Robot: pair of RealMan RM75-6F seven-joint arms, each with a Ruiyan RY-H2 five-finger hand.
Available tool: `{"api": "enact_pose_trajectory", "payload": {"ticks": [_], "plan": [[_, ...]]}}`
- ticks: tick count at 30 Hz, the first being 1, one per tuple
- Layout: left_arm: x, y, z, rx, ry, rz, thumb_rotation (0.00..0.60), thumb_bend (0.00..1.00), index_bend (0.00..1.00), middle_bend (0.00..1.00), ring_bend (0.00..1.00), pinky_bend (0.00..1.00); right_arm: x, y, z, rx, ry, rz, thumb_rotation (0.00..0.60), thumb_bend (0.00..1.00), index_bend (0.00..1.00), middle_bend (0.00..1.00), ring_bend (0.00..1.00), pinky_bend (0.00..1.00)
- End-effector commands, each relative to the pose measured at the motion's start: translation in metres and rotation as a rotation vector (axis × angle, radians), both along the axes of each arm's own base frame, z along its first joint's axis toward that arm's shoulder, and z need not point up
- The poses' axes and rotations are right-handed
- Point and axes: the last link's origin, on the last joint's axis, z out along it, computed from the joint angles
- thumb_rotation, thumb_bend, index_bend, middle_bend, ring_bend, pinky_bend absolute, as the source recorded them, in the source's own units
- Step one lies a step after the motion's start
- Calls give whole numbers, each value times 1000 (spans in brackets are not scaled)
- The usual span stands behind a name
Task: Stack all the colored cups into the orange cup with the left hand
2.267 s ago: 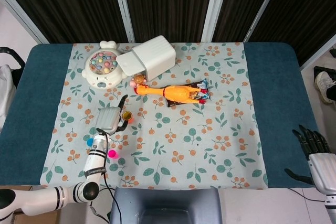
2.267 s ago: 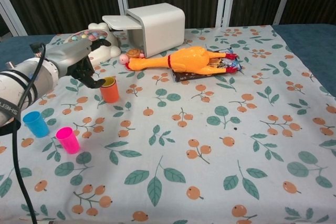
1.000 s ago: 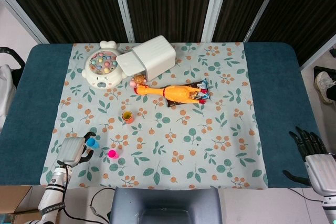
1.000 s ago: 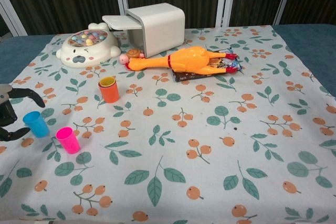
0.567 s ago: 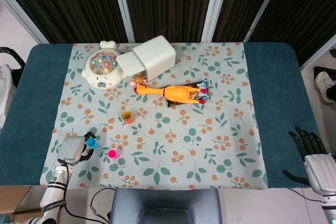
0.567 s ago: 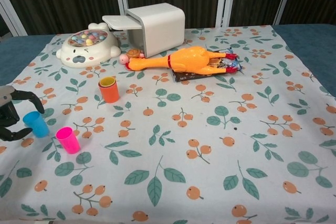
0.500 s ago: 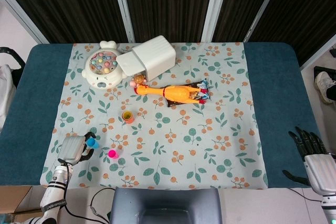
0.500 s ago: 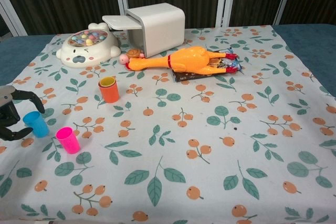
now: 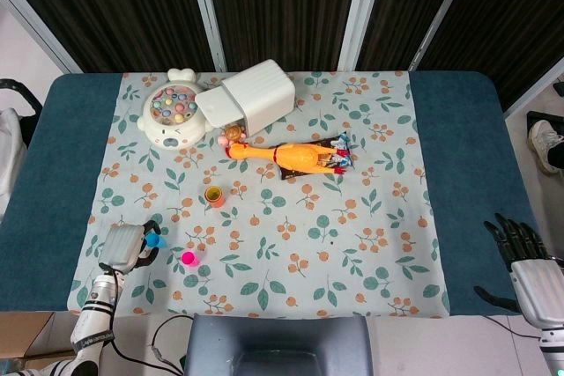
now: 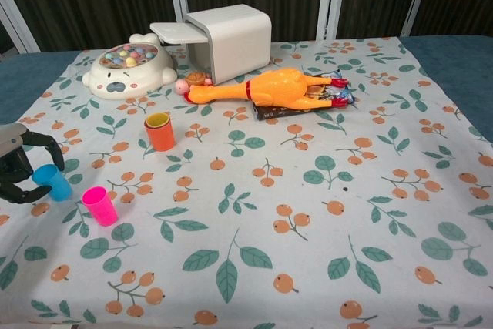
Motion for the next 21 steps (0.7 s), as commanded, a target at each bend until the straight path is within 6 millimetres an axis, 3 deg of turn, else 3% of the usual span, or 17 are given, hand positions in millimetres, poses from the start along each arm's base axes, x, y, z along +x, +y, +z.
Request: {"api": "enact_pose_trajectory", "payload": {"ticks": [1,7,14,21], "plan": [[0,1,0,4,0,1,600,345,496,1000,1000,1000,0,0,0,1,1,0,600,205,0,0,0,0],[17,12,12,52,-37,-31,600,345,505,1000,1000,1000,0,0,-1,3,3,1,600,205,0,0,0,0],[78,41,27,118,-148,-119,600,347,507,1000,1000,1000,1,0,-3,8,10,1,600,205,0,0,0,0],[125,67,8,132,-175,-138,600,348,506,1000,1000,1000,0,-1,-2,6,7,-1,600,204,0,0,0,0]]}}
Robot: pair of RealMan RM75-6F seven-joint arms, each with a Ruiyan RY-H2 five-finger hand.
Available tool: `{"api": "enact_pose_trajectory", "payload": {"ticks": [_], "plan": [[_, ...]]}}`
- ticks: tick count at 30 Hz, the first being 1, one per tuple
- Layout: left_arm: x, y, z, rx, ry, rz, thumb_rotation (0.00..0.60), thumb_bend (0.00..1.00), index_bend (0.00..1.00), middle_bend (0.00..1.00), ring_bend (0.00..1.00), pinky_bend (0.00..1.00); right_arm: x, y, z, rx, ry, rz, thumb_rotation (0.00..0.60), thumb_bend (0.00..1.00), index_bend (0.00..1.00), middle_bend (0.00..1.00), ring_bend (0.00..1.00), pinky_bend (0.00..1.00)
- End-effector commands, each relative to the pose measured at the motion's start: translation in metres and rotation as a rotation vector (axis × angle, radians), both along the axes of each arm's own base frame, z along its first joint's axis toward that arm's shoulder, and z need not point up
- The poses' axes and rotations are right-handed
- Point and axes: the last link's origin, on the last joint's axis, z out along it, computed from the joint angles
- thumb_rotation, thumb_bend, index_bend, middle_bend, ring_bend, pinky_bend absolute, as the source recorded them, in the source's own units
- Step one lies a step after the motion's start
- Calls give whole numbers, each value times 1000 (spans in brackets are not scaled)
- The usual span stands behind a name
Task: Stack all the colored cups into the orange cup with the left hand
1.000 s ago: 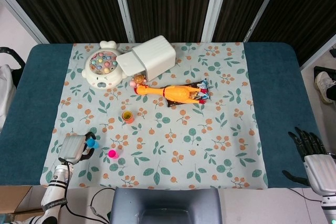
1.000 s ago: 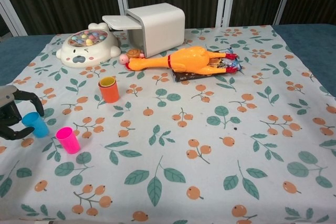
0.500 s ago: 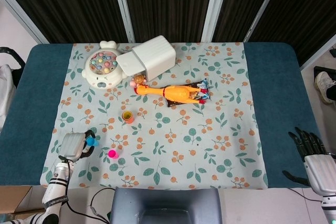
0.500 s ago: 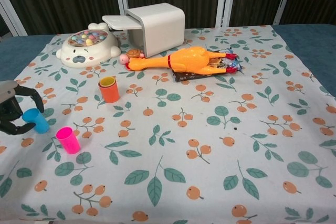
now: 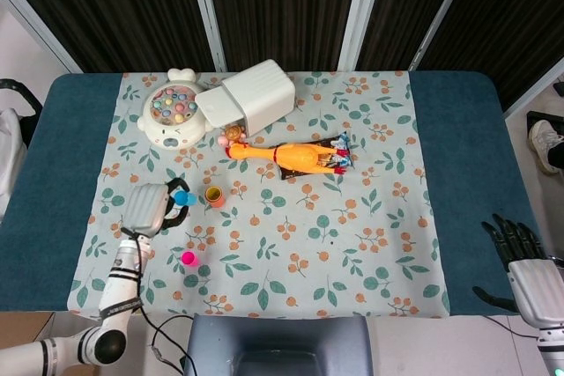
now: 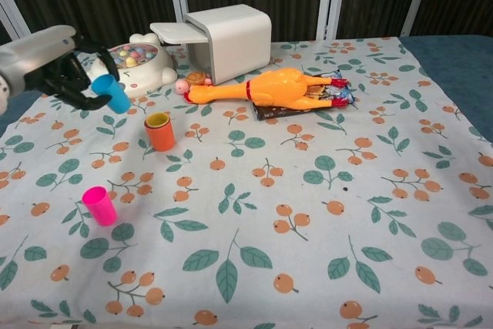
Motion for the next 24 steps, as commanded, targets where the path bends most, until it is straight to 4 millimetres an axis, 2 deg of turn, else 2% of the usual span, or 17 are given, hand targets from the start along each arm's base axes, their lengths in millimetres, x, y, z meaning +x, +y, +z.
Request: {"api": "enact_pose_trajectory", "payload": {"ticks": [1,8,17,24], "plan": [[24,12,-15,1,4,-9,600,348,505,1000,1000,1000,0,0,1,-3,-4,-1,600,205,0,0,0,0],[36,28,-44,-4,92,3,600,350,502,1000,1000,1000,-1,0,6,-10,-23,-2,600,205,0,0,0,0],[30,34,-48,-1,104,35,600,350,500,1000,1000,1000,-3,0,7,-12,-19,-5,600,205,0,0,0,0],[34,35,-53,-3,116,28,600,349,500,1000,1000,1000,-1,-1,6,-12,-17,-7,600,205,0,0,0,0]]}}
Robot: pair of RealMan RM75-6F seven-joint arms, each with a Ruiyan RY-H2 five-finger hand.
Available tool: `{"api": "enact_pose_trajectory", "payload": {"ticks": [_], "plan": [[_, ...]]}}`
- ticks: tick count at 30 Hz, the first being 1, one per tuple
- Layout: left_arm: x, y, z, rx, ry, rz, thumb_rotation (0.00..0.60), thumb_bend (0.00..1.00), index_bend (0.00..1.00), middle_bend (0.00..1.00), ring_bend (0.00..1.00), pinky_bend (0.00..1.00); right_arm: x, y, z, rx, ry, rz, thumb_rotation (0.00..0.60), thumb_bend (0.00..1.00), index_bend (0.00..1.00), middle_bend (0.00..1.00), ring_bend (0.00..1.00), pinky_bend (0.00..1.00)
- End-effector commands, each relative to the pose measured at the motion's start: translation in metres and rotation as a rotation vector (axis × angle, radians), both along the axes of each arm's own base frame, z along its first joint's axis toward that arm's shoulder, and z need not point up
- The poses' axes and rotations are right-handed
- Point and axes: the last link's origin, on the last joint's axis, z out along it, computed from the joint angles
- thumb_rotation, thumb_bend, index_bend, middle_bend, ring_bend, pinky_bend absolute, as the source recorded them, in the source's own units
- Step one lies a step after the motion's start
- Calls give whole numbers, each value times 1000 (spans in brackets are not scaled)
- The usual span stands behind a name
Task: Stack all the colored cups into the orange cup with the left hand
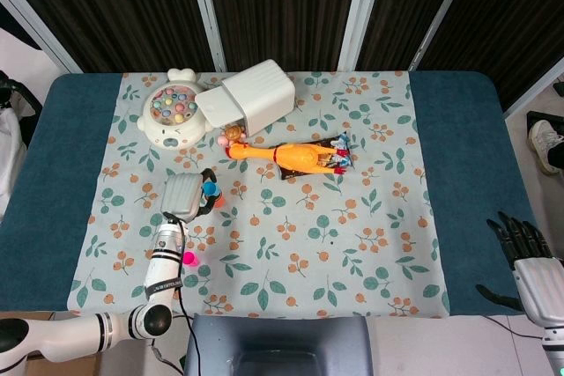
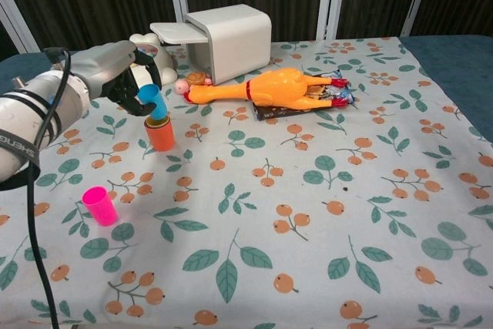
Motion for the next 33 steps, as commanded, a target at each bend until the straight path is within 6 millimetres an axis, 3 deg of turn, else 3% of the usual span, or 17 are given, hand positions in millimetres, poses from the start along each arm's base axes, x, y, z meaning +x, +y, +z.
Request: {"api": "enact_pose_trajectory", "payload": {"ticks": [1,10,12,16,18,22,25,28,33], "plan": [[0,0,-3,-5,10,2,600,349,500,1000,1000,1000,0,0,0,-1,-1,-1,600,205,0,0,0,0],[-3,-2,-11,-30,21,14,600,349,476,1000,1000,1000,0,0,2,-6,-9,0,600,205,0,0,0,0],[-4,-2,-13,-37,26,15,600,353,383,1000,1000,1000,0,1,2,-6,-10,0,600,205,0,0,0,0],[-4,-3,-13,-42,28,12,600,360,52,1000,1000,1000,-1,1,3,-6,-11,1,600,205,0,0,0,0],[-4,-4,-12,-43,26,10,600,359,3,1000,1000,1000,-1,1,3,-6,-12,2,600,205,0,0,0,0],[-4,-9,-5,-47,18,-7,600,358,0,1000,1000,1000,0,1,2,-5,-8,0,600,205,0,0,0,0],[-8,-28,10,-50,11,-51,600,357,43,1000,1000,1000,-1,2,3,-7,-8,-1,600,205,0,0,0,0],[-17,-56,26,-92,-18,-72,600,360,113,1000,1000,1000,-2,2,3,-6,-7,0,600,205,0,0,0,0],[-34,-101,44,-197,-15,-91,600,364,143,1000,1000,1000,1,3,0,2,-2,6,600,205,0,0,0,0]]}}
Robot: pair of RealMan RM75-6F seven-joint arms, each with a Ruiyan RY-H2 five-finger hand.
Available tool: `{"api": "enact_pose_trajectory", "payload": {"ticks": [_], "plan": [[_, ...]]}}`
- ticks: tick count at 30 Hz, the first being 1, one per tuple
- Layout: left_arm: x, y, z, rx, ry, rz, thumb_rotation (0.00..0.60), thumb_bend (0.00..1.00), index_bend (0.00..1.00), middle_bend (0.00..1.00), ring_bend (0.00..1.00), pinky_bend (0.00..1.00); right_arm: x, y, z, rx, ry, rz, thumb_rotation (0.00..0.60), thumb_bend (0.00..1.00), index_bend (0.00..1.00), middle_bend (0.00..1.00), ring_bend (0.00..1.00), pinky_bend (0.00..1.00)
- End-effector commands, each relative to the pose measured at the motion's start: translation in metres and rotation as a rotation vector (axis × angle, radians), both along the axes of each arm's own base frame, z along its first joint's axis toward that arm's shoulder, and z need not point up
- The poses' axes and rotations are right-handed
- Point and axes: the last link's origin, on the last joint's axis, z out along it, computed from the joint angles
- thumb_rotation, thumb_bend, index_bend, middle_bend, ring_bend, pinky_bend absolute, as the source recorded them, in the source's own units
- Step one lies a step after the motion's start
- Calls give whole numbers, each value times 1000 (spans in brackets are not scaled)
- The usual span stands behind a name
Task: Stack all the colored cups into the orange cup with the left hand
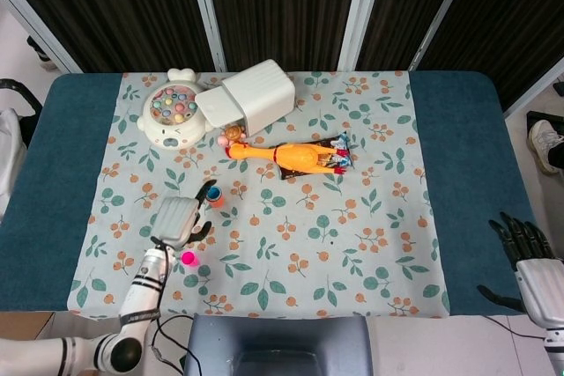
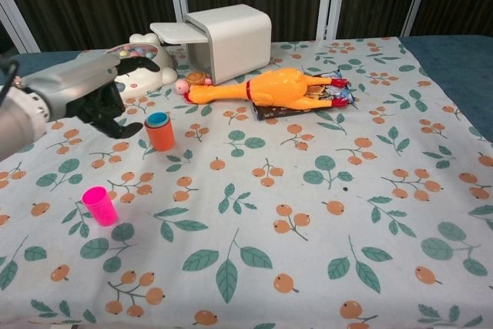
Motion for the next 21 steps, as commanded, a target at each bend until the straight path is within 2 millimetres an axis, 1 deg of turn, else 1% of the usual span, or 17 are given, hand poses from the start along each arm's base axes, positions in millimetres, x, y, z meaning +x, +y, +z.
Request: {"api": "enact_pose_trajectory", "payload": {"ticks": [1,3,6,7,10,16,21], "plan": [[-20,-40,19,-65,8,-14,600,363,145,1000,1000,1000,1,1,-1,2,1,2,600,205,0,0,0,0],[-22,-44,20,-69,9,-18,600,363,151,1000,1000,1000,1,1,-1,3,1,3,600,205,0,0,0,0],[-35,-66,23,-86,28,-39,600,363,161,1000,1000,1000,1,3,-2,6,4,5,600,205,0,0,0,0],[-45,-78,20,-88,62,-48,600,363,162,1000,1000,1000,1,3,-3,13,8,10,600,205,0,0,0,0],[-53,-90,13,-126,49,-32,600,362,161,1000,1000,1000,2,2,-4,13,4,15,600,205,0,0,0,0],[-64,-93,1,-134,60,-10,600,363,174,1000,1000,1000,1,3,-4,18,10,13,600,205,0,0,0,0],[-70,-85,-7,-108,70,0,600,362,217,1000,1000,1000,2,2,-5,16,11,12,600,205,0,0,0,0]]}}
